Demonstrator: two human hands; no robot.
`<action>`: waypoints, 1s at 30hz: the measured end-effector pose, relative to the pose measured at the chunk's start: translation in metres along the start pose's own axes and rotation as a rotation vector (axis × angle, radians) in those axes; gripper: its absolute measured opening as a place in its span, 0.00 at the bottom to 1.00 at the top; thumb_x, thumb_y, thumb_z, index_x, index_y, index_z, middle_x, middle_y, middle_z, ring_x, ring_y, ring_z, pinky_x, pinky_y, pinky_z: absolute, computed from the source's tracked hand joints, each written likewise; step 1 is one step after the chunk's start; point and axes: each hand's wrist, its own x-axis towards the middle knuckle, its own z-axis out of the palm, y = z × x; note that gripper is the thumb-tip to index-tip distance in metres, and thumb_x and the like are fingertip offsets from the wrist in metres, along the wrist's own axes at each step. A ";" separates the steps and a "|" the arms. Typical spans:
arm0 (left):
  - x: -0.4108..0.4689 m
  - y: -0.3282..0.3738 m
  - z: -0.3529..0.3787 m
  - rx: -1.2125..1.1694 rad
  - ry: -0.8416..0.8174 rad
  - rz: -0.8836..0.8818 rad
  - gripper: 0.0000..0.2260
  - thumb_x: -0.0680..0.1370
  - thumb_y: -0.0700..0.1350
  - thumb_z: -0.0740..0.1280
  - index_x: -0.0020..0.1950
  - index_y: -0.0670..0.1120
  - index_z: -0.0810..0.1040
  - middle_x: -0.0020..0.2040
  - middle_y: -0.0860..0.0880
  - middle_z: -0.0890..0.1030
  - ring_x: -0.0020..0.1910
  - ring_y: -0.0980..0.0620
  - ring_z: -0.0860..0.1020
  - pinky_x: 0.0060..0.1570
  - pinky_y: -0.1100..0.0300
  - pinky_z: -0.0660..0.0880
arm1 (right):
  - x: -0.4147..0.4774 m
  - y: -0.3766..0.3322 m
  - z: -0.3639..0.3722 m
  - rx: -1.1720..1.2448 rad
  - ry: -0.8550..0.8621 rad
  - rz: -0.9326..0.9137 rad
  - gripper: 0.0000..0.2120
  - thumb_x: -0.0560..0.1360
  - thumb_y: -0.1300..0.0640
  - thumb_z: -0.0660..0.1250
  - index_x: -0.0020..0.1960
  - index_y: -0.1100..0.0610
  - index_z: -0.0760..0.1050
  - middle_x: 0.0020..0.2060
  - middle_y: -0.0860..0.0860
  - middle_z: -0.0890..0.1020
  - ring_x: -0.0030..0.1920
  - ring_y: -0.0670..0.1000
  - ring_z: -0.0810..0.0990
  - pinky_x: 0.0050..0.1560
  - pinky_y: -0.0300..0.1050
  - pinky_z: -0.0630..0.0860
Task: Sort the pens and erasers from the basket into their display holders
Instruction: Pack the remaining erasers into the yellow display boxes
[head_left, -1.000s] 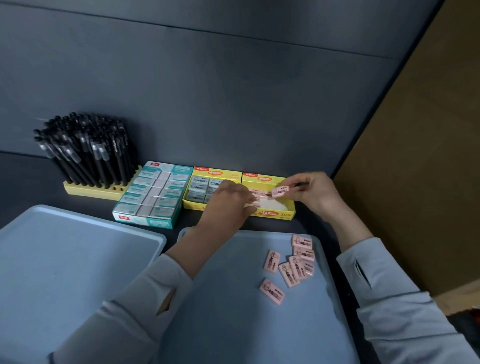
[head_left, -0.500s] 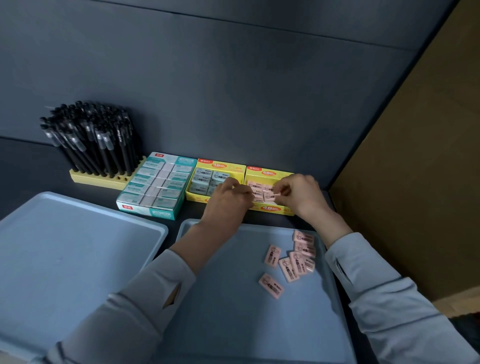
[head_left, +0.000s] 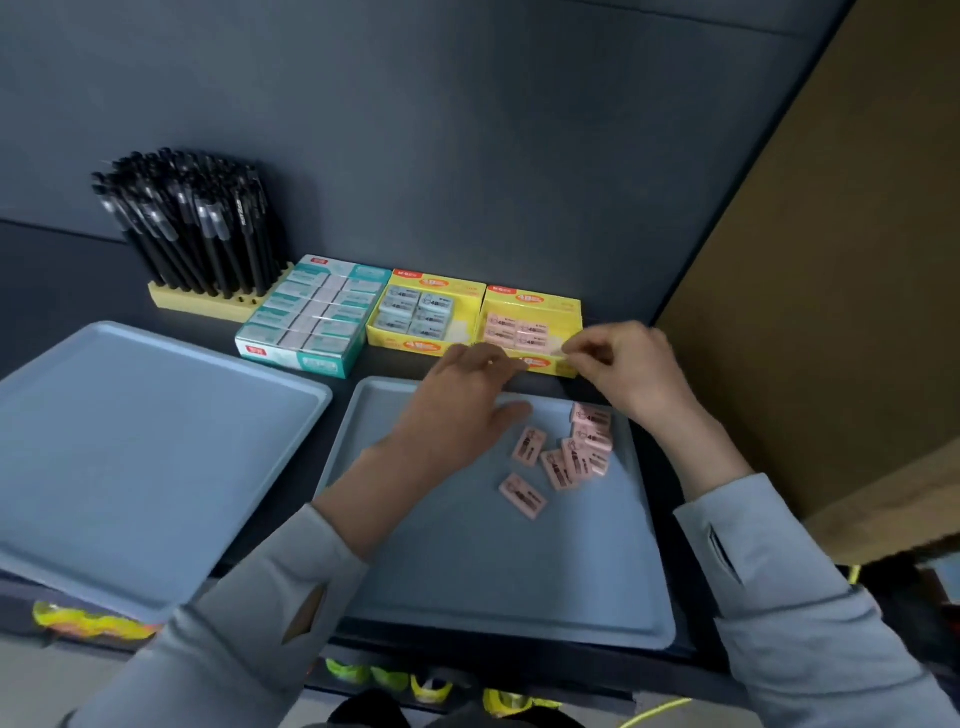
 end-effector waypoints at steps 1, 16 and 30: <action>-0.010 0.011 0.000 -0.031 -0.056 0.003 0.27 0.73 0.60 0.60 0.62 0.43 0.79 0.56 0.42 0.80 0.53 0.40 0.77 0.57 0.51 0.72 | -0.009 0.003 -0.003 -0.029 -0.041 0.033 0.06 0.76 0.56 0.71 0.51 0.51 0.84 0.49 0.46 0.85 0.49 0.47 0.81 0.54 0.42 0.76; -0.043 0.047 0.023 0.316 -0.025 0.009 0.21 0.69 0.64 0.64 0.49 0.48 0.76 0.41 0.45 0.75 0.36 0.44 0.75 0.26 0.59 0.64 | -0.062 -0.003 0.004 -0.046 -0.250 0.211 0.15 0.74 0.55 0.72 0.60 0.53 0.78 0.53 0.52 0.83 0.52 0.53 0.82 0.57 0.53 0.79; -0.027 0.024 0.000 -0.157 -0.016 -0.399 0.16 0.75 0.48 0.69 0.60 0.45 0.72 0.55 0.44 0.74 0.46 0.42 0.77 0.42 0.54 0.70 | -0.068 -0.034 0.014 -0.122 -0.285 -0.003 0.17 0.69 0.42 0.74 0.56 0.44 0.78 0.49 0.49 0.80 0.51 0.51 0.77 0.48 0.46 0.71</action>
